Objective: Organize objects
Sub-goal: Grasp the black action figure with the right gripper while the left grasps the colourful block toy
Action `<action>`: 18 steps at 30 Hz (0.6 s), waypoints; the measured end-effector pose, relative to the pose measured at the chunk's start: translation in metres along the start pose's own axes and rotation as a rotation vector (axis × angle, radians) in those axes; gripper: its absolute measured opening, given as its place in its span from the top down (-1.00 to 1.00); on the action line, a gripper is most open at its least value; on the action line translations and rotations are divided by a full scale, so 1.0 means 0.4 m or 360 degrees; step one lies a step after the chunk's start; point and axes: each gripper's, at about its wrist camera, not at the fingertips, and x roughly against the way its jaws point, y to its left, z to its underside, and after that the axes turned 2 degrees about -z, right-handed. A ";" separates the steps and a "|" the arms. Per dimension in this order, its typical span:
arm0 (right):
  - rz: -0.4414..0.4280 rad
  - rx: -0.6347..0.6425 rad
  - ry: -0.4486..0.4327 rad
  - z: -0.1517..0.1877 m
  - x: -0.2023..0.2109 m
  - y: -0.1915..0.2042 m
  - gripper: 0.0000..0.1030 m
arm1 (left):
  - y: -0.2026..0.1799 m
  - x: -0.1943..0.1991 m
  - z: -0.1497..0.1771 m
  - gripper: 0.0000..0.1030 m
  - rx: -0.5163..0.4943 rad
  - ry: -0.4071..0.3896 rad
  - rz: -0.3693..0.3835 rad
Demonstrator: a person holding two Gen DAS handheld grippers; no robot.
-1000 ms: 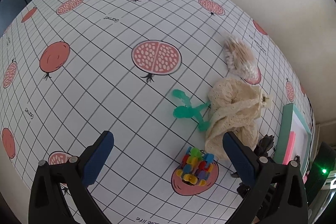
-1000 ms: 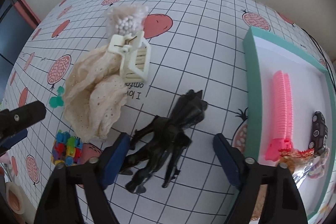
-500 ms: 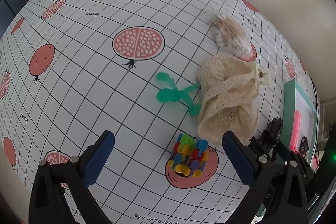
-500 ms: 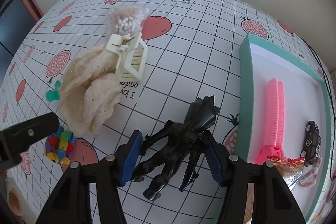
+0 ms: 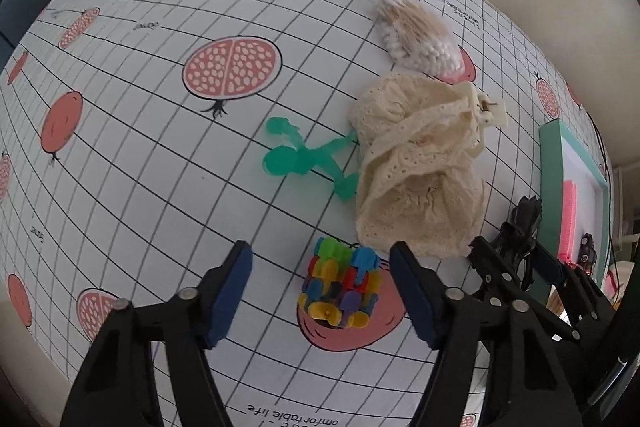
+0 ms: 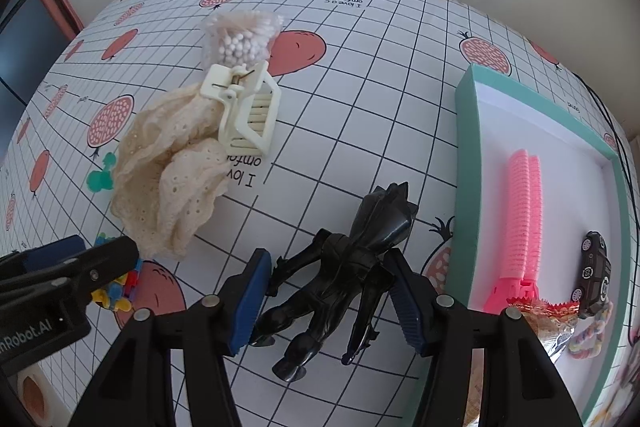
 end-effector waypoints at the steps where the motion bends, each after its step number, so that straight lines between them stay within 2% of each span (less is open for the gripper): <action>1: 0.0002 -0.0002 0.0008 0.000 0.001 -0.003 -0.19 | 0.000 -0.001 0.000 -0.18 -0.0001 0.0006 0.0010; 7: -0.0002 -0.0016 0.0039 -0.004 -0.010 0.006 -0.18 | -0.018 -0.005 0.004 0.26 -0.0044 0.0013 0.0011; 16: -0.0030 -0.0013 0.0012 -0.020 0.008 0.008 -0.18 | -0.003 0.014 0.009 0.28 -0.0054 -0.0007 0.0036; 18: -0.0029 -0.0015 0.0002 -0.024 0.015 0.005 -0.18 | -0.001 0.022 0.008 0.35 -0.0050 -0.0018 0.0047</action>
